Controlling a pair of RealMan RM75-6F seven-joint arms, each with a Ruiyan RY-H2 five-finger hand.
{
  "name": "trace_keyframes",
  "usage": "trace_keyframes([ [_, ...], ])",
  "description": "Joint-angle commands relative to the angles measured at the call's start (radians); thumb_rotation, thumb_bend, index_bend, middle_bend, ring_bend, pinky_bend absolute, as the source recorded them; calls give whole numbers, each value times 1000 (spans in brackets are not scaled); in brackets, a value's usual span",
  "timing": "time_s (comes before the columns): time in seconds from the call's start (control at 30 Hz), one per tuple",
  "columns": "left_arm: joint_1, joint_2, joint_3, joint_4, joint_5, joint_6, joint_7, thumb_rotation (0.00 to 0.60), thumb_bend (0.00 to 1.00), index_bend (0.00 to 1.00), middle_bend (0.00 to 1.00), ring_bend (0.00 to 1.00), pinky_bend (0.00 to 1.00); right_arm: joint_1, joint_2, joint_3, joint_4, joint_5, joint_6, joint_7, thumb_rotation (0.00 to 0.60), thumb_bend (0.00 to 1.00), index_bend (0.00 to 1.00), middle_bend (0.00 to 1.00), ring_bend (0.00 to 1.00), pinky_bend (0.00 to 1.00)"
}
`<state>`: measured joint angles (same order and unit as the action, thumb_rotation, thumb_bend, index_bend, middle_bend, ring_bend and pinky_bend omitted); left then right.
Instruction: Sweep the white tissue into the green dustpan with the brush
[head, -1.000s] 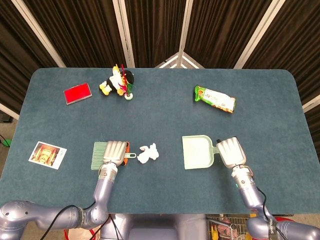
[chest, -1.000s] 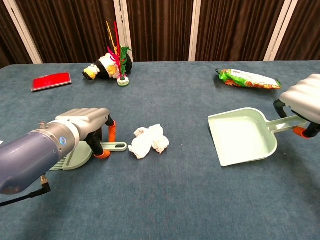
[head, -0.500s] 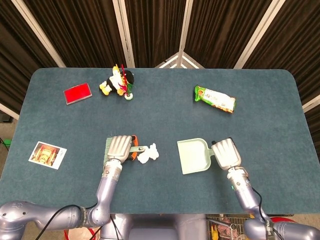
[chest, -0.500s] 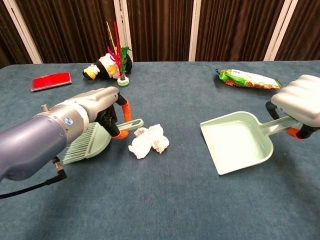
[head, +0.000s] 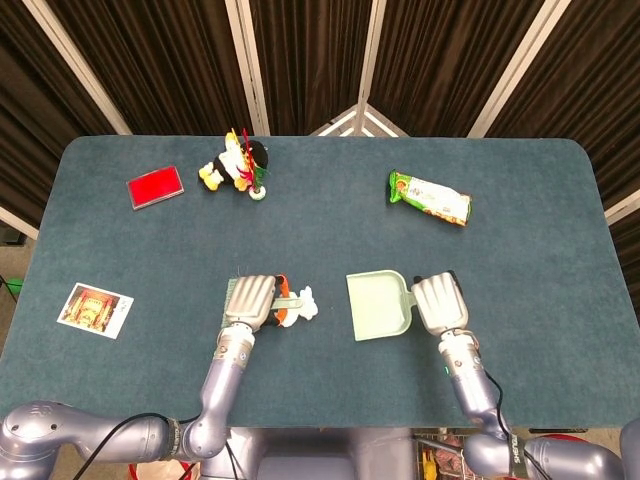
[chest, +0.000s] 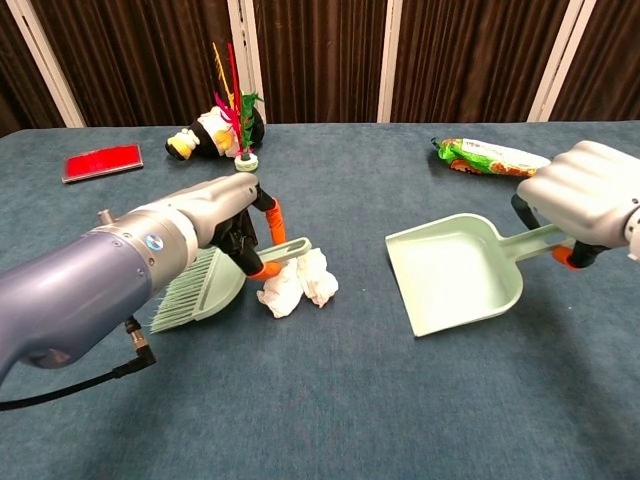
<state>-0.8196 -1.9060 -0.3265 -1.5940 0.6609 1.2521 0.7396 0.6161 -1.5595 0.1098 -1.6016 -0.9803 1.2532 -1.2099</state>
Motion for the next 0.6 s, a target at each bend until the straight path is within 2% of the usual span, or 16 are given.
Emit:
trace_keyframes([
  [0.03,-4,-5,-3,4,0,-2,-4,600,648,767,1000,1000,1000,10,-14,13,10,13,8,-7,600,467,663,834,821,681],
  [0.23,-22,-37,-19,41,2,-18,-22,600,648,767,1000,1000,1000,27,-24,15,8,31,11,-28,600,467,663,834,821,681],
  [0.6,-85,-152,-101,156,85,-37,-143,600,648,768,1000,1000,1000,43,-11,12,-11,44,20,-38,600,467,663,834,821,681],
])
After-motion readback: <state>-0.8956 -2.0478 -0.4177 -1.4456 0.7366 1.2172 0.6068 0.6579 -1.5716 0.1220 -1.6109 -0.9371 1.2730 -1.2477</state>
